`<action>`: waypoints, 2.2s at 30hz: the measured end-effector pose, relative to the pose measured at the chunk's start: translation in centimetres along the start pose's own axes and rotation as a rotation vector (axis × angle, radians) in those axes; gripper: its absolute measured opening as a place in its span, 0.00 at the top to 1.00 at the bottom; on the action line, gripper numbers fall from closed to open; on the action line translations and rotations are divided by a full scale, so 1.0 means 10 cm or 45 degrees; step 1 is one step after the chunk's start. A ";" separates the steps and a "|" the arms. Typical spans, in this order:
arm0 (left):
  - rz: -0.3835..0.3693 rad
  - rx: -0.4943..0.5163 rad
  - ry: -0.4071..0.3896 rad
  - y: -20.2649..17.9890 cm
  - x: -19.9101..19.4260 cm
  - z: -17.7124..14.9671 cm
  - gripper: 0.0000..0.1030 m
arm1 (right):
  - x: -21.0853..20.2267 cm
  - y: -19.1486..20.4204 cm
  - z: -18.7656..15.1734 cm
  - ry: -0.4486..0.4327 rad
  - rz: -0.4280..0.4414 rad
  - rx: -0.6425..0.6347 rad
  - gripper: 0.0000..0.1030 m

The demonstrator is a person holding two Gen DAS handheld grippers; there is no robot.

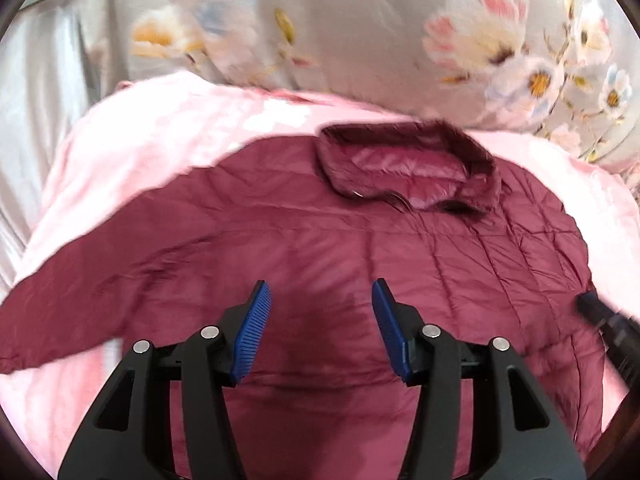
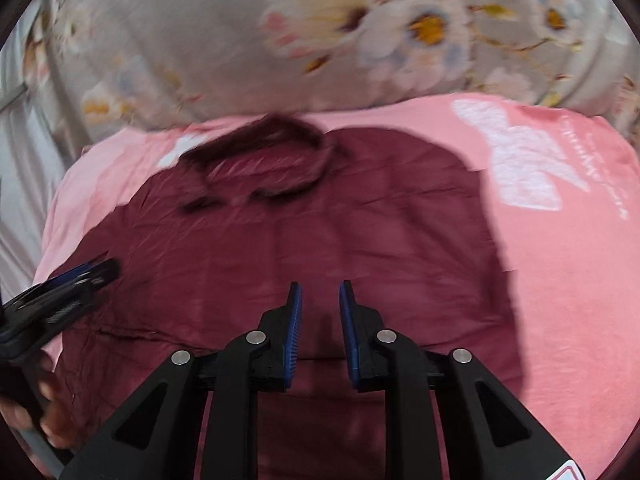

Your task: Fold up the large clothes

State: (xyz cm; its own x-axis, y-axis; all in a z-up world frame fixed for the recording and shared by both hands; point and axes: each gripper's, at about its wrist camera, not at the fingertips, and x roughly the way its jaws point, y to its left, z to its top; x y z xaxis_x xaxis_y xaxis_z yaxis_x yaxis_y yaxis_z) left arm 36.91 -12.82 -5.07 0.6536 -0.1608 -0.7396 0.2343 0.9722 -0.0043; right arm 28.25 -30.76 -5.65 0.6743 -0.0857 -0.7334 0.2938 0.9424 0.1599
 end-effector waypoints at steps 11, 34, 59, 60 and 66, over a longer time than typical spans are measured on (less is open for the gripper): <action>0.089 0.021 0.035 -0.17 0.54 -0.31 0.49 | 0.56 0.32 -0.32 0.064 -0.077 -0.113 0.85; 0.177 0.090 0.024 -0.26 0.54 -0.34 0.46 | 0.57 0.37 -0.34 0.054 -0.122 -0.146 0.84; 0.181 -0.655 -0.032 2.88 -0.91 -1.31 0.09 | -0.49 1.01 -1.16 0.010 0.016 -0.199 0.63; 0.205 -0.702 -0.026 3.08 -0.92 -1.37 0.10 | -0.52 1.06 -1.23 0.005 0.020 -0.213 0.62; 0.304 -1.017 -0.009 4.12 -0.89 -1.70 0.10 | -0.50 1.27 -1.59 0.005 -0.043 -0.315 0.53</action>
State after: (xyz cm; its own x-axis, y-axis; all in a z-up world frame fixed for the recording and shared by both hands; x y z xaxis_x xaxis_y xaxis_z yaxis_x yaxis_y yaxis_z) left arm 28.47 31.60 -10.10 0.6262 0.0664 -0.7768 -0.4903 0.8082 -0.3262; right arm 17.85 -13.22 -10.42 0.6643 -0.1176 -0.7382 0.1410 0.9895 -0.0307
